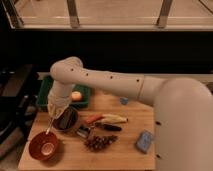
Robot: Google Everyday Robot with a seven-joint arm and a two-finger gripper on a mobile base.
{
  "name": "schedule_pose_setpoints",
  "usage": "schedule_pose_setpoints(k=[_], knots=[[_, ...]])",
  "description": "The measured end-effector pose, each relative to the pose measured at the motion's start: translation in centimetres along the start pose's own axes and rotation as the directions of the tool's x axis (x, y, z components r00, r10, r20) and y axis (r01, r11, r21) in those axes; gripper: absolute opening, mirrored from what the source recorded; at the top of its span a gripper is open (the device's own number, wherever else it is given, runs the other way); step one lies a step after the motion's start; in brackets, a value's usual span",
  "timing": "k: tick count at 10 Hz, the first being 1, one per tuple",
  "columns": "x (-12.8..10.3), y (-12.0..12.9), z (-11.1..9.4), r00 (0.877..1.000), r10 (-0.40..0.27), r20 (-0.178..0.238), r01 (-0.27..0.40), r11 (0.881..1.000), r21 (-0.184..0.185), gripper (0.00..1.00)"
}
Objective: Place fork in red bowl
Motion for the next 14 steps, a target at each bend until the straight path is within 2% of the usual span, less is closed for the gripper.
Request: schedule_pose_setpoints(k=[2,6,8,10,13,14], knots=[[-0.7,-0.9,3.3,0.998,-0.029,0.057,0.029,1.0,-0.005,0.0],[-0.6,1.3,8.9,0.99,-0.004,0.14,0.004,1.0,-0.003,0.02],[-0.4,2.6,10.9,0.983,0.036,0.177,-0.037,0.999,-0.003,0.18],[-0.7,3.3,11.5,0.974,0.073,0.212,-0.075,0.997,-0.002,0.39],[-1.3,3.2,11.3,0.975,0.068,0.213,-0.072,0.997,0.014,0.71],[-1.4,3.1,11.2,0.975,0.065,0.211,-0.07,0.997,0.018,0.77]])
